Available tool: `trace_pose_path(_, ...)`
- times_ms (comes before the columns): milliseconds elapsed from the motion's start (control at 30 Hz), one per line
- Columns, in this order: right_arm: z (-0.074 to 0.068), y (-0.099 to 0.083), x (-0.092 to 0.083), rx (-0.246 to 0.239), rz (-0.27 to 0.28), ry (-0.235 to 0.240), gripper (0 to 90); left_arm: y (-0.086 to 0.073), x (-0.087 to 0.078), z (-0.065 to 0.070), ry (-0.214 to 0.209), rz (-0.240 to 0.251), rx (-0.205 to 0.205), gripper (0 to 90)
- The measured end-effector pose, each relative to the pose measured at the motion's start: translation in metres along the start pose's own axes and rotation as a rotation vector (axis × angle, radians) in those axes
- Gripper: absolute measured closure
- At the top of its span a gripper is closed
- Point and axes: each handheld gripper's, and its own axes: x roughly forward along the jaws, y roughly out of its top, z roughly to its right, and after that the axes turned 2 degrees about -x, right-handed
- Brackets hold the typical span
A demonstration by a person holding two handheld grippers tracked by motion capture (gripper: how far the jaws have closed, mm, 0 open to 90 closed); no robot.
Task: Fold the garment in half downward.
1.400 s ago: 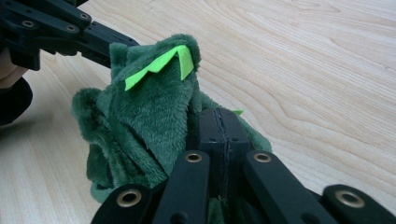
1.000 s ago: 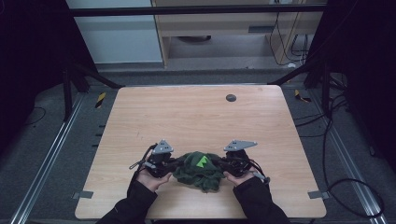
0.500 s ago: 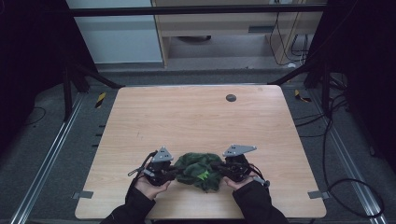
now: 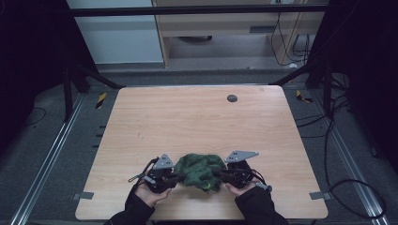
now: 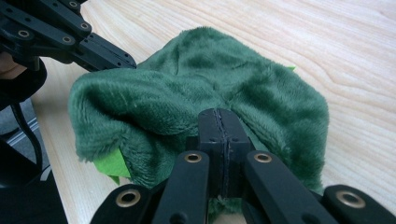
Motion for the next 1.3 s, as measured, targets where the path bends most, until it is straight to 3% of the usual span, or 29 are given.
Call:
trace_pose_path(467,-0.001,-0.013,0.005,0.013,-0.048,0.013,89.7,-0.008,0.008,0.009,0.022,-0.044,0.018,90.0)
trace_pose_path(800,0.003,-0.019,0.012,0.021,-0.079,0.009,89.7,-0.012,0.018,0.007,0.031,-0.081,0.021,89.9)
trace_pose_path(1033,0.003,-0.019,0.012,0.018,-0.082,0.008,89.0,-0.012,0.017,0.007,0.038,-0.072,0.02,90.0)
trace_pose_path(1300,0.005,-0.013,0.001,0.017,-0.02,-0.016,85.3,-0.007,0.002,0.003,0.056,-0.006,-0.002,86.6)
